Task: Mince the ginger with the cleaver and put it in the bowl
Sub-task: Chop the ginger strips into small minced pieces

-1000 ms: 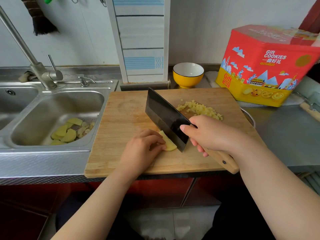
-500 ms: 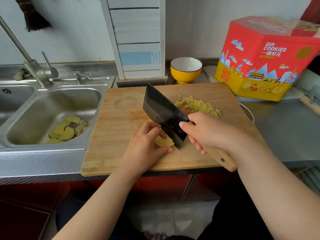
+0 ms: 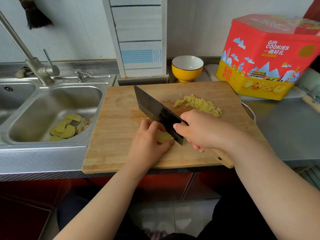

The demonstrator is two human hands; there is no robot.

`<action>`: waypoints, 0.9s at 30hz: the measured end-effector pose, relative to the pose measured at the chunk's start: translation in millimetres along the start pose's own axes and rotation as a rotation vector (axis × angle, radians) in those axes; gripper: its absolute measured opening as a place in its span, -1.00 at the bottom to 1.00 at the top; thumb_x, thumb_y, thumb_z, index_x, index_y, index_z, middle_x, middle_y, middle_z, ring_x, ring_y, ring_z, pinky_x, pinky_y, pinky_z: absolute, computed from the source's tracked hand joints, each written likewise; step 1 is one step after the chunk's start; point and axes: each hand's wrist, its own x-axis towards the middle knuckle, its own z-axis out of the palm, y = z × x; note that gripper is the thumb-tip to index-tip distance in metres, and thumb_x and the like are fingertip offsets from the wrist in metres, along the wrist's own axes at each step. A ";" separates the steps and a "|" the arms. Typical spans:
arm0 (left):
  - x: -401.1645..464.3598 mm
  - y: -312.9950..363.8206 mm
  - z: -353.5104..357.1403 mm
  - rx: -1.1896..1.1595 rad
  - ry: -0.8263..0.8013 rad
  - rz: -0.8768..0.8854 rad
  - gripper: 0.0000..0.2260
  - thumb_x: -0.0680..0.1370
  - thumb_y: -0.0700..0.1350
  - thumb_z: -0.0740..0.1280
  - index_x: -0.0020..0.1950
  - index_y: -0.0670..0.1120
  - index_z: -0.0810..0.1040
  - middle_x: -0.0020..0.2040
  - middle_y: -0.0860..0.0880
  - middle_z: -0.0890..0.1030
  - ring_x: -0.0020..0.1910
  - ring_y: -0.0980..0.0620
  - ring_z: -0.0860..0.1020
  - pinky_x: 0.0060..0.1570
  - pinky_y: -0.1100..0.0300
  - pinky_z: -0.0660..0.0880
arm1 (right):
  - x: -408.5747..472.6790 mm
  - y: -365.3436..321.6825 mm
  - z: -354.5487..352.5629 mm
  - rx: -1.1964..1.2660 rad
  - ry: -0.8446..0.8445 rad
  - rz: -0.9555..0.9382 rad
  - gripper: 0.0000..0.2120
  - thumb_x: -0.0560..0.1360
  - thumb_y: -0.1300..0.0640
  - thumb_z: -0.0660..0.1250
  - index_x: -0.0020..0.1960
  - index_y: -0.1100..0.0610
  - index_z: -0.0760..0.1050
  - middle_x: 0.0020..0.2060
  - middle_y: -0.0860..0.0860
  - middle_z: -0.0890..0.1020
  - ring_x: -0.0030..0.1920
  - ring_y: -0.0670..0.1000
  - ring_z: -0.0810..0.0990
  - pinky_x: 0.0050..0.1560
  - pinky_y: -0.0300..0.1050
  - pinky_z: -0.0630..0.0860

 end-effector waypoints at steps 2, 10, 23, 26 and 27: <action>0.8 -0.5 0.8 -0.005 -0.015 -0.012 -0.64 0.36 0.04 0.50 0.04 -0.02 0.47 0.11 0.03 0.40 -0.08 0.07 0.45 -0.11 0.23 0.38 | 1.1 0.8 0.7 -0.011 -0.004 0.015 -0.77 0.64 0.05 0.09 -0.15 0.13 0.29 -0.34 0.14 0.56 -0.51 0.02 0.51 -0.46 -0.12 0.49; 6.4 -10.2 -8.0 0.192 0.008 0.254 -0.61 0.47 0.25 0.30 0.01 -0.06 0.48 0.04 -0.01 0.46 0.00 0.03 0.39 -0.01 0.21 0.37 | 5.3 3.0 -4.0 0.051 -0.030 0.077 -0.83 0.58 0.14 0.16 -0.19 0.10 0.30 -0.30 0.13 0.53 -0.52 -0.01 0.48 -0.51 -0.16 0.47; 21.8 -21.9 -10.1 0.161 -0.070 0.376 -0.95 0.52 -0.13 0.35 -0.05 -0.08 0.56 -0.11 0.03 0.52 -0.14 0.00 0.43 -0.14 0.17 0.41 | -3.2 -3.3 0.8 -0.020 0.037 0.106 -0.85 0.57 0.15 0.23 -0.15 0.13 0.35 -0.37 0.08 0.49 -0.49 0.03 0.51 -0.55 -0.20 0.46; 22.5 -22.6 -9.6 0.138 -0.069 0.373 -0.95 0.51 -0.12 0.35 -0.06 -0.07 0.55 -0.11 0.03 0.52 -0.15 0.00 0.42 -0.14 0.16 0.41 | -8.4 -8.6 -0.2 -0.080 0.059 0.088 -0.82 0.57 0.14 0.22 -0.21 0.12 0.35 -0.41 0.07 0.47 -0.49 0.05 0.53 -0.54 -0.19 0.47; 22.5 -23.0 -9.3 0.131 -0.064 0.371 -0.95 0.51 -0.12 0.34 -0.07 -0.07 0.55 -0.11 0.03 0.52 -0.15 0.00 0.42 -0.14 0.16 0.41 | -9.7 -9.9 -1.3 -0.090 0.066 0.087 -0.80 0.57 0.14 0.22 -0.22 0.10 0.33 -0.41 0.07 0.46 -0.49 0.04 0.53 -0.55 -0.20 0.45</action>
